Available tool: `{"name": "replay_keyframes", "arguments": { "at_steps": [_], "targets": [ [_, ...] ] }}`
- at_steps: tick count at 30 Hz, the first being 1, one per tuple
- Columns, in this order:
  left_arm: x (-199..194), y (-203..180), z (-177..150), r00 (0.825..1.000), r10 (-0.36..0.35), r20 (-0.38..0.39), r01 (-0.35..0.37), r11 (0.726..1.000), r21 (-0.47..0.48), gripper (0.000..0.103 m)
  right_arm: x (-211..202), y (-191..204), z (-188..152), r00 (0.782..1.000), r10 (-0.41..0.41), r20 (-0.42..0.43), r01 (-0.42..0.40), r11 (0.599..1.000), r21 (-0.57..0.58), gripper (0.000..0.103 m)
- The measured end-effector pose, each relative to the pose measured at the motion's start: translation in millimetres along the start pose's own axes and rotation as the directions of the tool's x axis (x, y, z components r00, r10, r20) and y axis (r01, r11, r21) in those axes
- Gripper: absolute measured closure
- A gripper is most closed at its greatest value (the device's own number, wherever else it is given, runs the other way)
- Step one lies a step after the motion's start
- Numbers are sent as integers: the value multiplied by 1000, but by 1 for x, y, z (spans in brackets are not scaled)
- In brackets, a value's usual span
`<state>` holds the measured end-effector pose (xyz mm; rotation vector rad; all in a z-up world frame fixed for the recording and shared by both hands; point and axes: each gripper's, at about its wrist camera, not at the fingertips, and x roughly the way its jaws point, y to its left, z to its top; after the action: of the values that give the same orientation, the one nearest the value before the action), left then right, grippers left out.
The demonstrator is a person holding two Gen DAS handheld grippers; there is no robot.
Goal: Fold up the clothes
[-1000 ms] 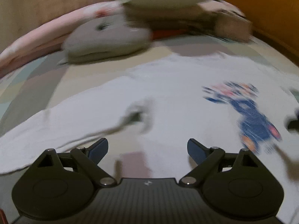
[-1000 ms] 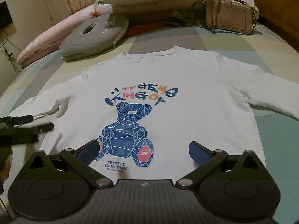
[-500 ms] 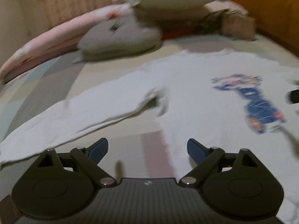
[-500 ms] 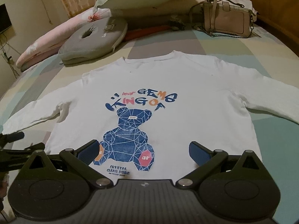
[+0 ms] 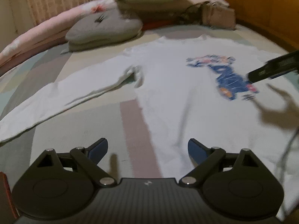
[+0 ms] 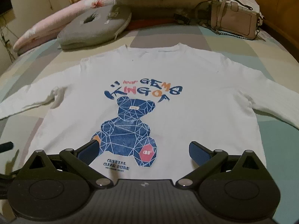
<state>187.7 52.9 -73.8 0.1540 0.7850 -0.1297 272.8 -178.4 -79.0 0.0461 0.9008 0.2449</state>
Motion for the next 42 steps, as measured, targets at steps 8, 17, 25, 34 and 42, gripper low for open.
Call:
{"name": "replay_keyframes", "arguments": {
  "at_steps": [8,17,25,34,42],
  "targets": [
    [-13,-19,-30,999,-36,3,35,994,102,8,12,5,-2,999,-25,-33,24,999,-30,0],
    [-33,-32,-22,990,-135,38,130,985,112,11,14,11,-4,999,-33,-38,30,997,-67,0],
    [-14,-17,-22,964,-263,-40,262,965,-29,11,16,10,-5,998,-43,-53,39,997,-72,0],
    [0,133,70,995,-50,91,72,964,-255,11,23,11,-7,996,-50,-68,44,996,-83,0],
    [101,236,78,997,-34,-62,-4,854,-521,13,28,13,-8,996,-64,-66,58,993,-98,0]
  ]
}}
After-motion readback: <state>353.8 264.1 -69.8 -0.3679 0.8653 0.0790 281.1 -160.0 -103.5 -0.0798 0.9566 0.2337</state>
